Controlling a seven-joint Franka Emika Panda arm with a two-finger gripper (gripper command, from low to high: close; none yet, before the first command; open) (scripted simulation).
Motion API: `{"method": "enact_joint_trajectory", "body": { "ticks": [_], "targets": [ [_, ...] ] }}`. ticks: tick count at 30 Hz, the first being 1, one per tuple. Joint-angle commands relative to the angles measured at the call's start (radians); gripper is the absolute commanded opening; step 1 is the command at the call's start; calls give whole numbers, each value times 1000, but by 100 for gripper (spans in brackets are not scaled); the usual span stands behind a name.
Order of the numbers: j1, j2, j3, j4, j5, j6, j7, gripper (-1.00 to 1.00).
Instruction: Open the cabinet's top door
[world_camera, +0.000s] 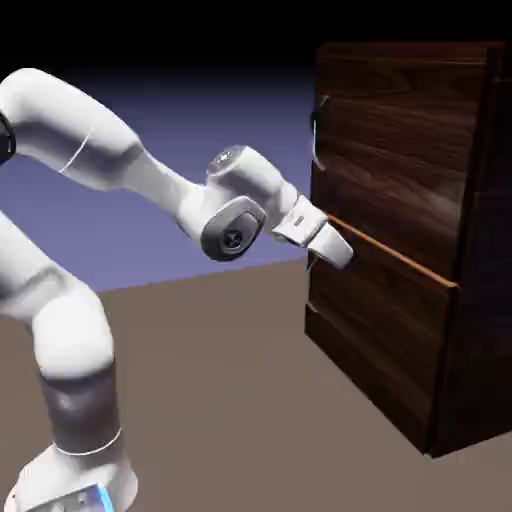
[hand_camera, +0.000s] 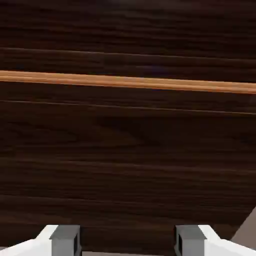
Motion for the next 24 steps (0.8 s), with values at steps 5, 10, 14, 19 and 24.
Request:
{"method": "enact_joint_trajectory", "body": {
  "ticks": [5,10,14,19,24],
  "targets": [
    [-106,-52,139,80,214,20,218,0],
    [-213,-104,278,159,428,41,435,0],
    [-298,-146,390,223,598,57,609,0],
    [-405,-198,529,303,812,77,827,0],
    [-511,-250,668,383,1026,97,1044,0]
  ]
}}
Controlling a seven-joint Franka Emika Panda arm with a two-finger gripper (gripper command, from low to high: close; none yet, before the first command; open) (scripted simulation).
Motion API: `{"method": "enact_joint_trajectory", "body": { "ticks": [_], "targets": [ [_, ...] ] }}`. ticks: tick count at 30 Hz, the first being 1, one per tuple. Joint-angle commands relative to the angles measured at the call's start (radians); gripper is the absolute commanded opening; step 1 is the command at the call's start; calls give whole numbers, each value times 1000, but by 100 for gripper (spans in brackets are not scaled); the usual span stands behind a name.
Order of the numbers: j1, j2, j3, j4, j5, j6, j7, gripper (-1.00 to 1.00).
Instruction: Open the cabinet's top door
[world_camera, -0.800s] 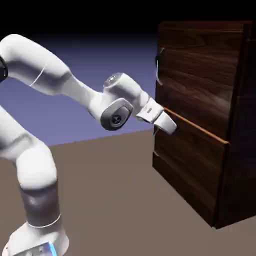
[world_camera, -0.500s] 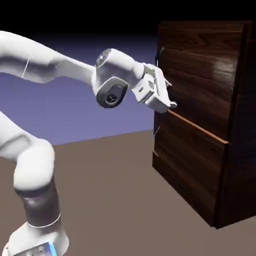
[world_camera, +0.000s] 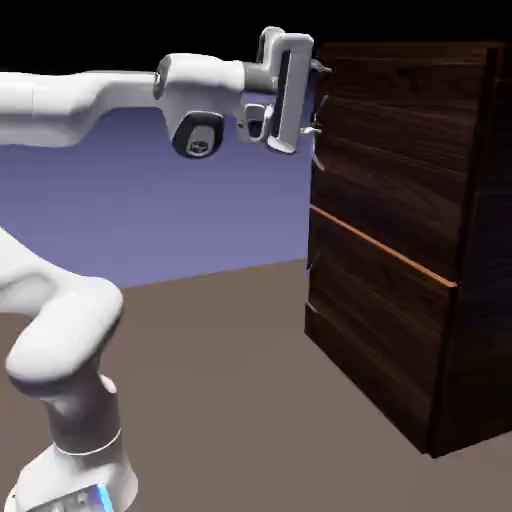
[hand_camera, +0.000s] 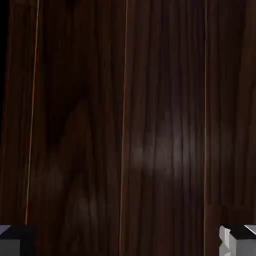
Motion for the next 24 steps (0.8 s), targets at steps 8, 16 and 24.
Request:
{"method": "enact_joint_trajectory", "body": {
  "ticks": [8,16,24],
  "targets": [
    [-170,-83,223,128,342,32,348,0],
    [-341,-167,446,255,684,65,696,0],
    [-477,-233,623,357,957,91,974,0]
  ]
}}
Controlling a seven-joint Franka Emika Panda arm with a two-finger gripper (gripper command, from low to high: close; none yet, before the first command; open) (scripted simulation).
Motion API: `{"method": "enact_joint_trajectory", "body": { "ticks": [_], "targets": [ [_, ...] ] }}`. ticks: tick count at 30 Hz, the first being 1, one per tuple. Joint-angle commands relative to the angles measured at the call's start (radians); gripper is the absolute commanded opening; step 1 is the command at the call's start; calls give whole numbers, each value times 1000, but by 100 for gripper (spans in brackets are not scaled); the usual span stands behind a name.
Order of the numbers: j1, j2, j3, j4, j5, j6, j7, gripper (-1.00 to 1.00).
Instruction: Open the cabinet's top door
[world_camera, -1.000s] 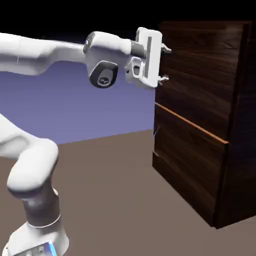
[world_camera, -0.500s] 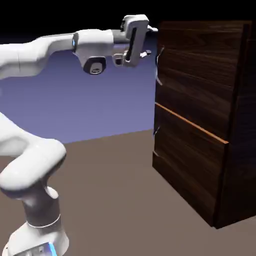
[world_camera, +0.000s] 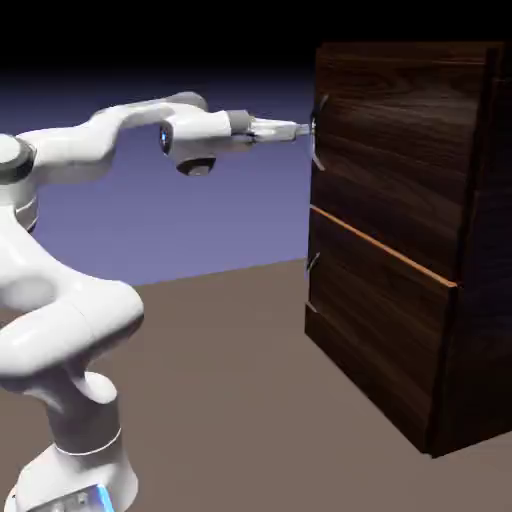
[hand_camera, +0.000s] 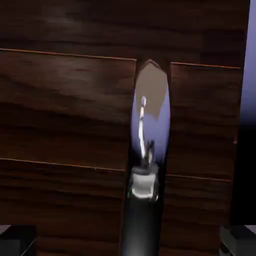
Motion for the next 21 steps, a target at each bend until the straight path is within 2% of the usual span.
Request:
{"method": "enact_joint_trajectory", "body": {
  "ticks": [1,5,6,7,21],
  "targets": [
    [-38,-4,12,27,2,-11,5,0],
    [-173,-17,53,121,8,-50,21,0],
    [-173,-17,53,121,8,-50,21,-100],
    [-173,-17,53,121,8,-50,21,-100],
    [127,-440,-266,-386,171,-632,21,-100]
  ]
}}
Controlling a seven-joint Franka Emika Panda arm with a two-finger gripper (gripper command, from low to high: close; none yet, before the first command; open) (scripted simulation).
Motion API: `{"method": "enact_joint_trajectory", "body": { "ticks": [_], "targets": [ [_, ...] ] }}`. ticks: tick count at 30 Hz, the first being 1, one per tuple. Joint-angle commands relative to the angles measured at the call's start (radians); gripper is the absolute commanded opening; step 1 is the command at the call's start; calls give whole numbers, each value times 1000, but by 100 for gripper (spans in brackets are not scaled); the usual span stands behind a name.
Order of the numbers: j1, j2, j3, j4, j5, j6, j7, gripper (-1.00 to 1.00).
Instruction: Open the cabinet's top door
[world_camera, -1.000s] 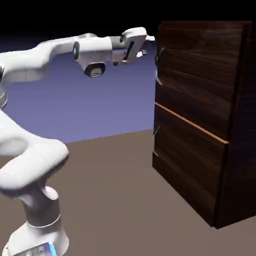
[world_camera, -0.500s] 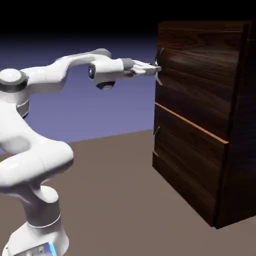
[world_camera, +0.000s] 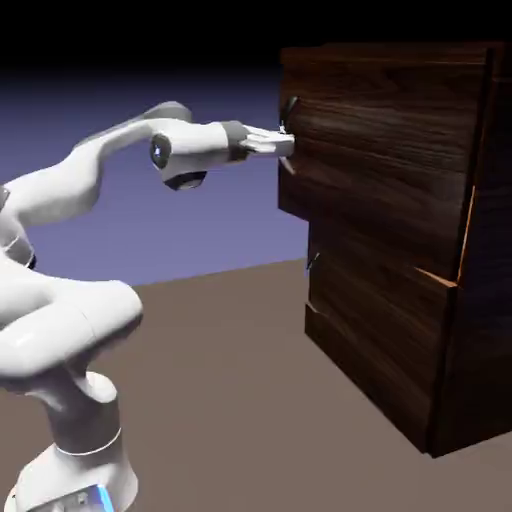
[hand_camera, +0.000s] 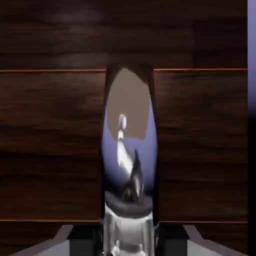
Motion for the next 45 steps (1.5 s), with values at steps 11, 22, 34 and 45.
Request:
{"method": "enact_joint_trajectory", "body": {
  "ticks": [11,22,34,45],
  "targets": [
    [197,-215,-254,-390,-50,-446,-78,-100],
    [304,-228,-652,-587,-337,-726,-221,-100],
    [-22,-194,-955,-624,-505,-1215,-289,-100],
    [-4,190,-1301,-492,-899,-1448,-551,-100]
  ]
}}
